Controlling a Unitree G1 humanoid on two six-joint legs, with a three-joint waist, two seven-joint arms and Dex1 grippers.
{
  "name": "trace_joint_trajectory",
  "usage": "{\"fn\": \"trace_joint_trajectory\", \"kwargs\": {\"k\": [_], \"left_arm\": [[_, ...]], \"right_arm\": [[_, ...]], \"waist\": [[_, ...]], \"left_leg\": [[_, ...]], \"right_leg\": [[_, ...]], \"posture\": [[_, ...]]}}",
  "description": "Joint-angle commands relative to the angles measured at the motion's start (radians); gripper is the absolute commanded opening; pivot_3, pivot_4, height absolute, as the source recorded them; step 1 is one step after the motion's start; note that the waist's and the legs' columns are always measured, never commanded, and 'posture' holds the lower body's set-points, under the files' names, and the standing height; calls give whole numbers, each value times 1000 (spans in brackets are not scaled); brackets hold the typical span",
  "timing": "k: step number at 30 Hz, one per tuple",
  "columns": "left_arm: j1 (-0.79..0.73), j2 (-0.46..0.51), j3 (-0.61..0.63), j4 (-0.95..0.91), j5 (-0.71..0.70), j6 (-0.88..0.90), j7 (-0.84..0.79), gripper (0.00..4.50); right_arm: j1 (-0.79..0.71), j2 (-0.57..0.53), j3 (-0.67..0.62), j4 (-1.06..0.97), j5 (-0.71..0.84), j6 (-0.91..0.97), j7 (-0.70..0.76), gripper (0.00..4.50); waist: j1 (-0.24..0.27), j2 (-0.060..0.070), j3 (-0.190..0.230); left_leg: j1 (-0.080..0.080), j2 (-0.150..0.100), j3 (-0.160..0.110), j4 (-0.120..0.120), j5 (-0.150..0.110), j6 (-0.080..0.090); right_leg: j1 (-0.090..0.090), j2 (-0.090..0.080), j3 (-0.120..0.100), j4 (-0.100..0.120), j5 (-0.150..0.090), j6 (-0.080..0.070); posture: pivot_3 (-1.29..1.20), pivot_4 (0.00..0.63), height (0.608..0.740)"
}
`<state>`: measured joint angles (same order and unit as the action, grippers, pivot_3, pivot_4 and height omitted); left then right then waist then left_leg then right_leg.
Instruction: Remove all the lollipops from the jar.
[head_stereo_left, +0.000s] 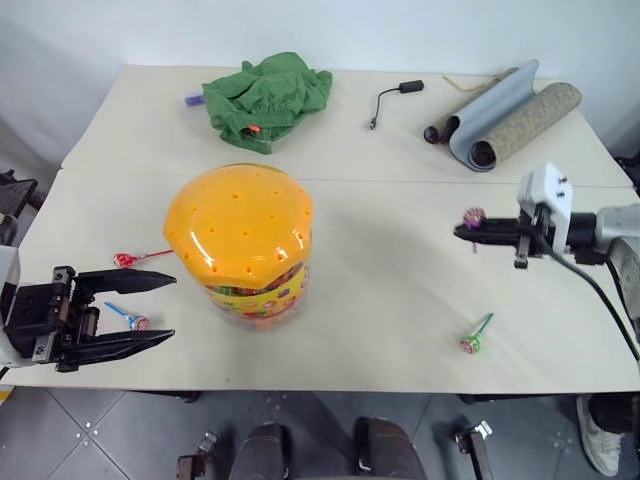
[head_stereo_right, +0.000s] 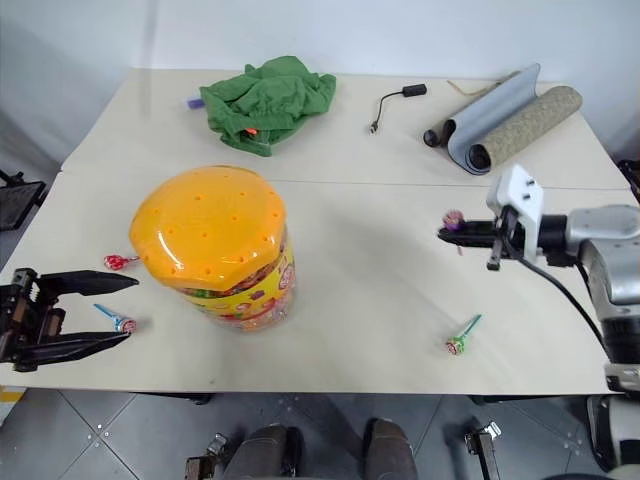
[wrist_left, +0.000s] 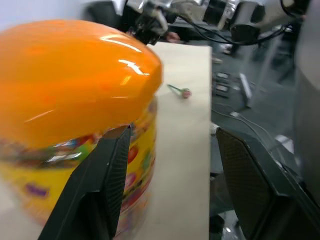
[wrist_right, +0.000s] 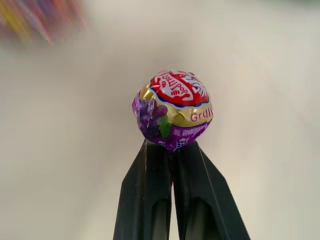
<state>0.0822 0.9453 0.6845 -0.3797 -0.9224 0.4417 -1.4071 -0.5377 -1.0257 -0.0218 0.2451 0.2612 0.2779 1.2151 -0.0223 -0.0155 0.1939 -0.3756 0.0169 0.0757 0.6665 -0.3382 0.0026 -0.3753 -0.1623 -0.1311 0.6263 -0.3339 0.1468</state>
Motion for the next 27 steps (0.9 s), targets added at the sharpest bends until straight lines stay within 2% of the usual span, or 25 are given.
{"fn": "trace_joint_trajectory", "kwargs": {"k": [1,4,9,11,14,19,22,24,27], "left_arm": [[2,-16,-11,16,17,-33,-6,2885],[12,-40,-24,39,42,-53,0,2885],[23,-50,-32,71,86,-38,71,2885],[32,-56,-31,91,112,-36,113,2885],[36,-66,-19,151,174,-60,183,2885],[13,-80,-9,213,212,-63,278,2885],[-25,-147,-42,224,229,-66,390,2885],[-27,-192,-66,210,257,-92,432,2885],[-14,-256,-119,188,358,-173,518,2885]], "right_arm": [[73,-3,-58,51,-43,-57,-79,268],[167,0,-61,85,-65,-127,-72,1140],[196,22,-115,123,-14,-169,-47,2815],[216,40,-158,115,32,-217,-13,3581],[261,92,-245,41,183,-313,134,4469],[297,147,-284,-139,303,-241,116,4469],[337,243,-200,-358,334,-227,63,4469],[373,290,-132,-417,257,-279,41,4469],[399,398,-71,-406,119,-375,-94,4469]], "waist": [[-7,0,0],[-5,0,0],[-5,0,0],[-4,0,0],[-1,0,0],[1,0,0],[5,1,0],[7,0,-1],[13,-1,-1]], "left_leg": [[0,0,0,0,0,0],[1,1,0,0,0,0],[1,1,0,2,0,0],[1,1,-1,2,0,0],[1,0,-6,2,0,0],[1,0,-10,3,0,0],[2,1,-12,2,0,0],[5,1,-14,2,0,0],[5,-1,-13,2,0,0]], "right_leg": [[0,0,0,0,0,0],[1,0,0,0,0,0],[1,0,2,0,0,0],[2,0,2,0,0,0],[3,0,1,-1,0,0],[4,0,0,-1,0,0],[5,0,-1,0,0,0],[8,1,-2,0,0,0],[8,-1,-1,0,0,1]], "posture": [[0,150,740],[0,150,740],[0,150,740],[0,150,740],[0,150,740],[0,150,740],[0,150,740],[0,150,740],[0,150,740]]}}
